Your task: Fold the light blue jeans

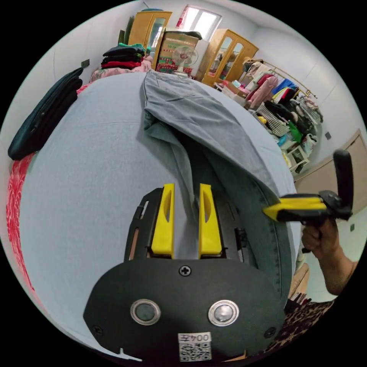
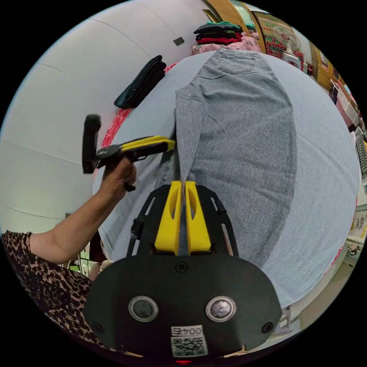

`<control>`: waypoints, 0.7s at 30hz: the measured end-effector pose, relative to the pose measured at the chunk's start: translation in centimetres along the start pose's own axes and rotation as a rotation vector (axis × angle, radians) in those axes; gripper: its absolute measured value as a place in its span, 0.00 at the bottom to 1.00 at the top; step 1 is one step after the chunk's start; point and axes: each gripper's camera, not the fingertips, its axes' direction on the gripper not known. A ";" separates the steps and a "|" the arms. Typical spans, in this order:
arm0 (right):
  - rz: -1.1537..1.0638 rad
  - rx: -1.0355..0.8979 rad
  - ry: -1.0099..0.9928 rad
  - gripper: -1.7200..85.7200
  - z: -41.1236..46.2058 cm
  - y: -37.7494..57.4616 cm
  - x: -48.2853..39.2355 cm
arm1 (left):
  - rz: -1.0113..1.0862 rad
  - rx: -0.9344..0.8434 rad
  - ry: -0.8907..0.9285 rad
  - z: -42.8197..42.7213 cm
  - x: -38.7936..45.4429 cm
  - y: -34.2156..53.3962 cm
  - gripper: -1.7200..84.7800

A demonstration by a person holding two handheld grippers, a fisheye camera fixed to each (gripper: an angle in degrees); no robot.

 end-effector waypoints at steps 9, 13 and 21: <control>-0.021 0.028 -0.086 0.02 -0.3 1.2 2.4 | -0.080 0.033 -0.117 0.3 -0.6 -8.4 0.05; -0.061 0.019 -0.161 0.02 0.8 0.9 2.5 | -0.167 0.078 -0.224 -2.3 -4.3 -9.2 0.04; -0.113 0.027 -0.127 0.02 -0.2 0.9 3.9 | 0.144 0.026 -0.141 -2.6 -3.7 -13.1 0.10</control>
